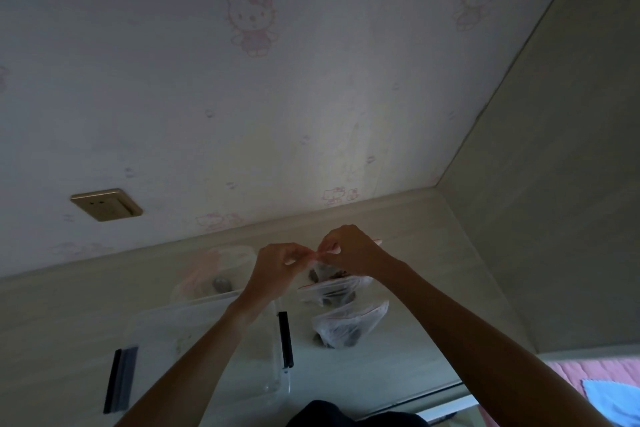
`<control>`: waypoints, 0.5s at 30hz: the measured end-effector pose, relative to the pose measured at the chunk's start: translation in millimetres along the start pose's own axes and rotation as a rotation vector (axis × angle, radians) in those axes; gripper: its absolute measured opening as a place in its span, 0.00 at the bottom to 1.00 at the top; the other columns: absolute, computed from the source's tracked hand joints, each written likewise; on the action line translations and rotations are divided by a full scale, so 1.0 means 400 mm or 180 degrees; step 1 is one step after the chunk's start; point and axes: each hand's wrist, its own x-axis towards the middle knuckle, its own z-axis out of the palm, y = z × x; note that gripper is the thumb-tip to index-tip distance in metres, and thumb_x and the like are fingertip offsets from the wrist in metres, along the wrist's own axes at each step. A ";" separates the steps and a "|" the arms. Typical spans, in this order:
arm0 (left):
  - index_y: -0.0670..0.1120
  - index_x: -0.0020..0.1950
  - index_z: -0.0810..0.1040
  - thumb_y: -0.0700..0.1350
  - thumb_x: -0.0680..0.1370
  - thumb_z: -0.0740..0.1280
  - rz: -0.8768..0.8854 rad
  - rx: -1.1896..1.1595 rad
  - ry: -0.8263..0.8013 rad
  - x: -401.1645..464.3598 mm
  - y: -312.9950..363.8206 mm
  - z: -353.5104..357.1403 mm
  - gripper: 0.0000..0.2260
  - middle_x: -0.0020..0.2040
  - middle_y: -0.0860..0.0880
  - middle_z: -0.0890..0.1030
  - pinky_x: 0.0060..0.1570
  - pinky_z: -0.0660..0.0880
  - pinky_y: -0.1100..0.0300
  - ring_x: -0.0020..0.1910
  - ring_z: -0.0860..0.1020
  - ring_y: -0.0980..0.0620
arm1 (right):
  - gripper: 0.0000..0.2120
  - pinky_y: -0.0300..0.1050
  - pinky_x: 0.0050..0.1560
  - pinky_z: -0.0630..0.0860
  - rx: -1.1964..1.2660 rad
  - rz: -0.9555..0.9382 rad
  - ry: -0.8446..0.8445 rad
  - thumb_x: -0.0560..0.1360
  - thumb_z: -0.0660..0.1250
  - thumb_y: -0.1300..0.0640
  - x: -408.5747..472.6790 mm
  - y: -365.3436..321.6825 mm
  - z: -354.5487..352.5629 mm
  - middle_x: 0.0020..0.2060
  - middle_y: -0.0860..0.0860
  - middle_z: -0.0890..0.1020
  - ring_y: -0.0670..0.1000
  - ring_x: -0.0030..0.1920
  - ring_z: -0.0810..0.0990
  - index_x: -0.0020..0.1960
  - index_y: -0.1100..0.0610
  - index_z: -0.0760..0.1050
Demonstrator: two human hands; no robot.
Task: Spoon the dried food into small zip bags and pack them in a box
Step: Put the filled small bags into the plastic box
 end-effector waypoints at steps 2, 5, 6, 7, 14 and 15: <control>0.48 0.48 0.90 0.43 0.75 0.78 0.0025 0.0069 0.0016 0.001 0.001 -0.001 0.03 0.41 0.57 0.87 0.46 0.75 0.74 0.42 0.84 0.67 | 0.08 0.36 0.48 0.76 -0.0014 -0.0030 -0.0016 0.77 0.74 0.59 -0.001 -0.002 -0.001 0.48 0.57 0.88 0.53 0.47 0.86 0.52 0.62 0.87; 0.49 0.48 0.90 0.43 0.75 0.79 0.0107 0.0187 -0.0014 0.001 0.001 -0.003 0.03 0.42 0.56 0.88 0.47 0.74 0.75 0.43 0.84 0.67 | 0.08 0.37 0.48 0.76 -0.0110 -0.0037 0.0002 0.77 0.74 0.58 -0.005 -0.006 0.001 0.47 0.56 0.88 0.52 0.47 0.86 0.52 0.61 0.87; 0.49 0.47 0.90 0.43 0.75 0.79 0.0134 0.0219 -0.0014 0.002 0.002 -0.002 0.03 0.42 0.56 0.88 0.47 0.74 0.75 0.43 0.84 0.67 | 0.07 0.39 0.49 0.77 -0.0150 -0.0036 0.0011 0.77 0.74 0.57 -0.006 -0.007 0.001 0.47 0.56 0.88 0.52 0.47 0.86 0.51 0.60 0.87; 0.49 0.47 0.90 0.43 0.74 0.79 0.0162 0.0259 -0.0008 0.003 0.004 -0.002 0.03 0.41 0.56 0.88 0.46 0.73 0.76 0.43 0.84 0.67 | 0.07 0.41 0.50 0.78 -0.0195 -0.0036 0.0019 0.77 0.74 0.57 -0.007 -0.008 0.001 0.47 0.55 0.88 0.52 0.47 0.86 0.51 0.60 0.87; 0.50 0.46 0.90 0.45 0.75 0.79 0.0210 0.0417 -0.0087 0.007 -0.001 -0.020 0.01 0.42 0.58 0.88 0.48 0.73 0.76 0.44 0.84 0.66 | 0.07 0.44 0.52 0.80 -0.0343 0.0035 0.0107 0.76 0.74 0.57 -0.028 0.014 -0.036 0.47 0.54 0.88 0.52 0.48 0.85 0.50 0.60 0.87; 0.50 0.46 0.90 0.45 0.75 0.79 0.0197 0.0407 -0.0093 0.005 -0.006 -0.024 0.01 0.41 0.58 0.88 0.48 0.73 0.76 0.44 0.84 0.66 | 0.07 0.43 0.52 0.79 -0.0355 0.0065 0.0100 0.76 0.74 0.57 -0.032 0.024 -0.046 0.47 0.54 0.88 0.52 0.48 0.85 0.50 0.60 0.87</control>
